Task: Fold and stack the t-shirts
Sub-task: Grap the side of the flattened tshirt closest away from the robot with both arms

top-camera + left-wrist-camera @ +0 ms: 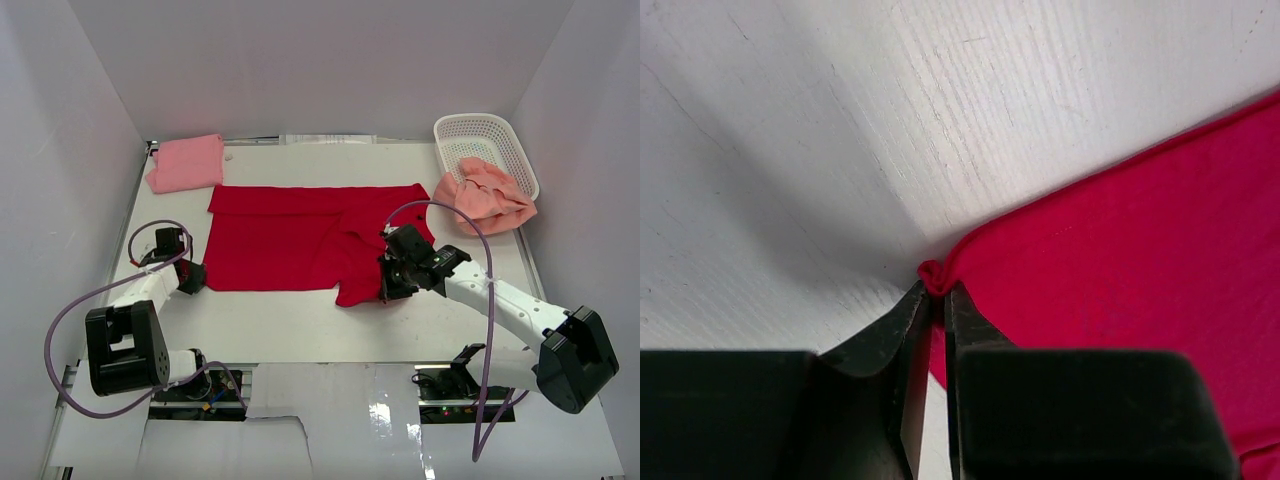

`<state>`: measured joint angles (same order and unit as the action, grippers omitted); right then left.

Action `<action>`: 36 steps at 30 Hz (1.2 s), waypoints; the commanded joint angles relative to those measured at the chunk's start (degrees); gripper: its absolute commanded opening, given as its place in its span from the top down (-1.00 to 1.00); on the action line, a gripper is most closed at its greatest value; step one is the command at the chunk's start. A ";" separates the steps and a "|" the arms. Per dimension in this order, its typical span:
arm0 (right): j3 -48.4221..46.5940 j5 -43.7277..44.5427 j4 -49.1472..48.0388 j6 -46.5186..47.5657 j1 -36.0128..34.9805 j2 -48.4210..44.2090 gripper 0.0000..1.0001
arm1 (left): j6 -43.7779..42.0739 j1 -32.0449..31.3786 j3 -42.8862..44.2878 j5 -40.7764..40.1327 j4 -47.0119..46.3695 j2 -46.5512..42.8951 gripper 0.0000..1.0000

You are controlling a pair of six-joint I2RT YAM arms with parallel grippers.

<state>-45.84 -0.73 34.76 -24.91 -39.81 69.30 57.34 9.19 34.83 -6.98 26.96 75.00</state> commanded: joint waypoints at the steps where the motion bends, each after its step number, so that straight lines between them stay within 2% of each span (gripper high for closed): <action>1: 0.32 -0.50 -0.22 0.65 0.52 -1.80 0.84 | -0.12 0.57 -1.78 0.13 1.34 -1.17 0.58; 3: 0.32 -0.59 -0.22 0.82 0.61 -1.80 0.85 | -0.30 0.57 -1.78 0.65 1.69 -1.26 0.56; 7: -0.03 -0.67 -0.05 1.00 0.88 -1.45 0.85 | -0.83 0.57 -1.96 1.53 2.04 -1.35 0.26; 9: -0.12 -0.67 0.04 1.09 0.96 -1.18 0.85 | -0.92 0.57 -2.04 1.88 2.13 -1.35 0.22; 36: 0.32 -0.94 -0.22 1.53 1.23 -0.30 0.85 | -0.83 1.88 -3.45 2.41 4.33 -5.30 0.21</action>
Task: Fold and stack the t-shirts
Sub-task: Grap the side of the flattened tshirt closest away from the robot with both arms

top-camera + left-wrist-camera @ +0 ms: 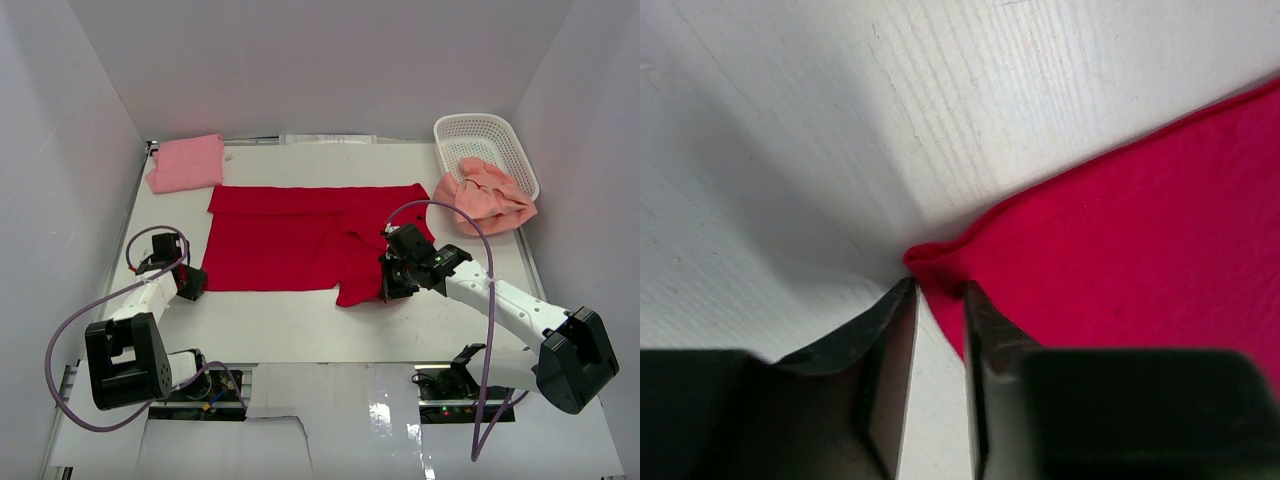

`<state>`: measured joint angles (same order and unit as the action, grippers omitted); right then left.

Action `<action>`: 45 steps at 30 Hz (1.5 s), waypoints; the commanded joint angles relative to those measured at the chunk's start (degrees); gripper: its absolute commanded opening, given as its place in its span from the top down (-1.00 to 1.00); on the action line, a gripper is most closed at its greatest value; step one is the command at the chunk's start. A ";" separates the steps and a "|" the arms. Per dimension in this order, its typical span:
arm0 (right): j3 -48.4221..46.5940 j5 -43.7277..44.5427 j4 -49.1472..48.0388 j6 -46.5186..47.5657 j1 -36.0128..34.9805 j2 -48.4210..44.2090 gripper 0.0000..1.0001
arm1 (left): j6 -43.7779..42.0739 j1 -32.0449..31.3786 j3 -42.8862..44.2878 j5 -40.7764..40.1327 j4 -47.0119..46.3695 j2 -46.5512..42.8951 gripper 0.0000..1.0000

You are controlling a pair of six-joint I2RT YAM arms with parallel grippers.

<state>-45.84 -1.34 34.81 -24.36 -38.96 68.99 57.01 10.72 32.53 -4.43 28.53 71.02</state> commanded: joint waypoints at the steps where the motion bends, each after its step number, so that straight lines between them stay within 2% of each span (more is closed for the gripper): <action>1: 0.32 -0.41 -0.27 0.98 0.38 0.00 0.85 | -0.50 0.35 -1.24 -0.23 2.67 -1.50 0.34; 4: 0.58 -0.33 -0.35 0.98 0.38 -0.26 0.85 | -0.41 0.44 -1.68 -0.41 2.05 -1.50 0.61; 5: 0.58 -0.41 -0.44 0.98 0.46 -0.43 0.85 | -0.50 0.53 -1.77 -0.32 1.79 -1.33 0.93; 6: 0.58 -0.50 -0.35 0.98 0.46 -0.44 0.85 | -0.50 0.62 -1.86 -0.15 1.61 -1.15 1.00; 14: 0.06 -0.85 0.17 0.80 0.99 -2.01 0.85 | -1.29 0.88 -1.25 1.44 1.35 -1.24 1.00; 25: -9.87 -2.26 4.57 4.93 4.50 -2.02 0.85 | -3.05 0.79 2.09 4.95 1.00 -1.59 1.00; 31: -15.14 -2.79 5.10 7.75 7.49 0.78 0.84 | -6.12 0.79 8.41 6.71 0.91 2.97 1.00; 45: -22.44 -3.40 5.18 12.23 14.79 7.47 0.85 | -3.84 0.79 19.14 7.85 0.73 11.85 1.00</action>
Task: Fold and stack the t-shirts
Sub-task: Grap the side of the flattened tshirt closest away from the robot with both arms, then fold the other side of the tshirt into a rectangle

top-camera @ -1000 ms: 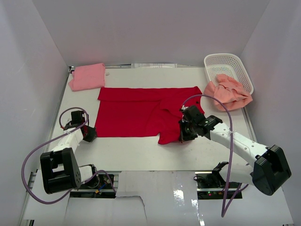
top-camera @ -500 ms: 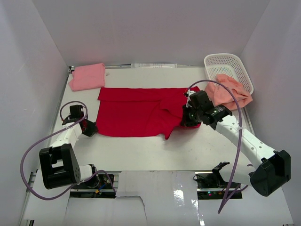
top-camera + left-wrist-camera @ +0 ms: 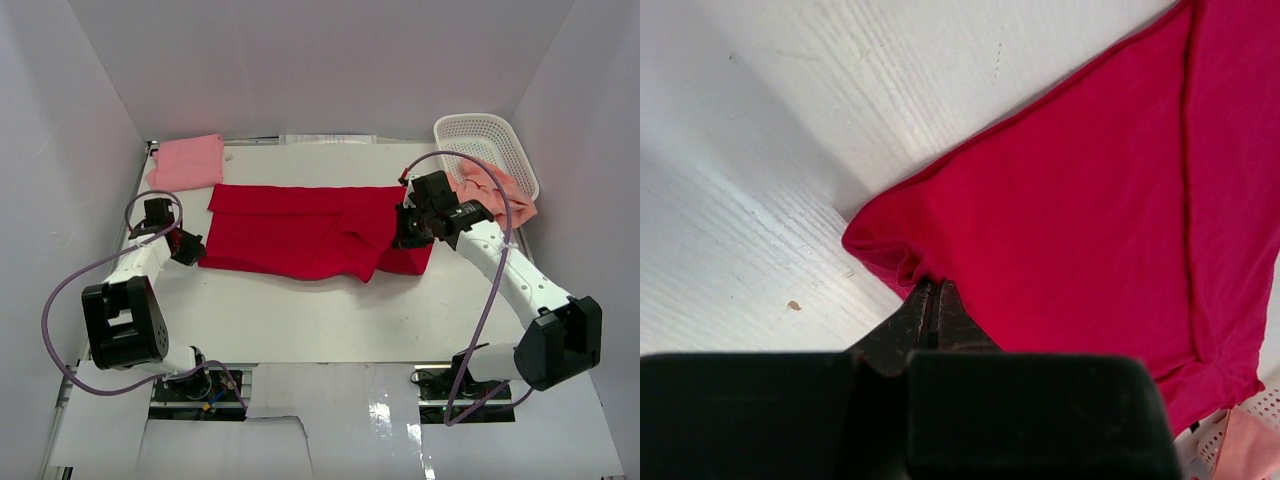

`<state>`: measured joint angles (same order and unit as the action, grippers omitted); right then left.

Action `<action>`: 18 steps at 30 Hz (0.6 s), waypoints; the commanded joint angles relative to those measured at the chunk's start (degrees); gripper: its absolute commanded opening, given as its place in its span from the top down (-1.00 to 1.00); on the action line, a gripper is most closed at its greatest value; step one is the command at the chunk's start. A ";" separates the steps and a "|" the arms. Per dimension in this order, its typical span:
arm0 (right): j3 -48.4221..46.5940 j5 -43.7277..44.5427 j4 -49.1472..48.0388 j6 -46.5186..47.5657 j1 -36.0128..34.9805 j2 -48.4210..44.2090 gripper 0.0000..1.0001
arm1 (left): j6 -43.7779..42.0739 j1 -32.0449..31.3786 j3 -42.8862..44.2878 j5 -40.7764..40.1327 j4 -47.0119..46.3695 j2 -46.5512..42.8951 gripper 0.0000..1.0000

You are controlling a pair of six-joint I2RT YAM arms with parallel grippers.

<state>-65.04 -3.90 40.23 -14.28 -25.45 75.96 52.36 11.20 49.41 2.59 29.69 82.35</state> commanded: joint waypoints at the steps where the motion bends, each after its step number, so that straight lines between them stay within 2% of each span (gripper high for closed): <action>1: -3.95 -0.84 -0.24 2.50 1.98 1.28 0.85 | 1.34 0.31 3.06 1.27 -0.51 1.58 1.00; 7: -5.98 -1.72 -0.41 3.56 4.80 4.45 0.85 | 2.05 -0.04 5.78 2.42 -1.39 4.66 1.00; 18: -15.11 -1.55 1.34 4.70 5.33 8.85 0.84 | 1.52 -0.57 10.00 2.16 -1.30 8.53 1.00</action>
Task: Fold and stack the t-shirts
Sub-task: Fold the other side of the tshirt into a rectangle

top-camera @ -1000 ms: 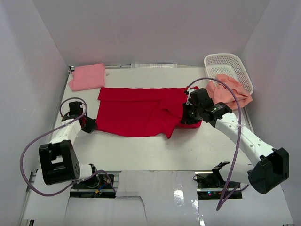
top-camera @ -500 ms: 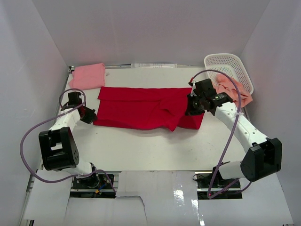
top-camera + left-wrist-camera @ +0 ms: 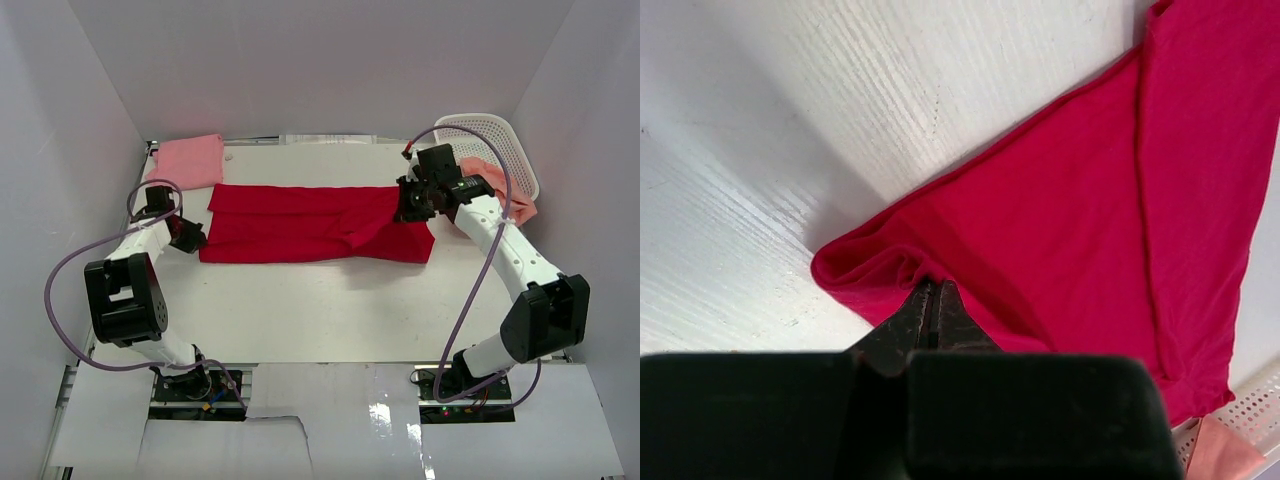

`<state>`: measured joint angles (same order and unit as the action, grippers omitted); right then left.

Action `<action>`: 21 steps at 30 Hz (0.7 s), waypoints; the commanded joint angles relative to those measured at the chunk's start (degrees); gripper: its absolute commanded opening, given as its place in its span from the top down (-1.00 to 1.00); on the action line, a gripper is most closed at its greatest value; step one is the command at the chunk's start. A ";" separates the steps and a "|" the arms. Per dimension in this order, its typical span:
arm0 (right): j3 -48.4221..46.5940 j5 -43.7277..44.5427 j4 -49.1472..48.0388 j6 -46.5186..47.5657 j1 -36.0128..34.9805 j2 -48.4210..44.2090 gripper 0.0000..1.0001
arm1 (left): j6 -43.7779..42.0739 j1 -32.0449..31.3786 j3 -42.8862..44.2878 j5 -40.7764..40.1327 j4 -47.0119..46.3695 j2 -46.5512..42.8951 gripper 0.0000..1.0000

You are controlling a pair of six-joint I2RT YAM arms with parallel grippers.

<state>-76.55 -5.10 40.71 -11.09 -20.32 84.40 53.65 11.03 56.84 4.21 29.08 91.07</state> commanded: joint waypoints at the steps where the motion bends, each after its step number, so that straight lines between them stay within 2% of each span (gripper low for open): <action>1: -3.95 -0.35 1.12 1.69 0.19 1.11 0.85 | 0.23 -0.48 3.53 0.71 -0.69 0.07 1.00; 21: -11.16 0.18 1.74 2.13 2.21 9.91 0.85 | -1.44 -1.71 13.91 0.10 0.89 5.88 1.00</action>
<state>-84.36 -4.71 42.15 -9.93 -19.38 94.04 52.73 9.52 68.40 4.36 29.74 96.99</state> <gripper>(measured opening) 0.086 0.023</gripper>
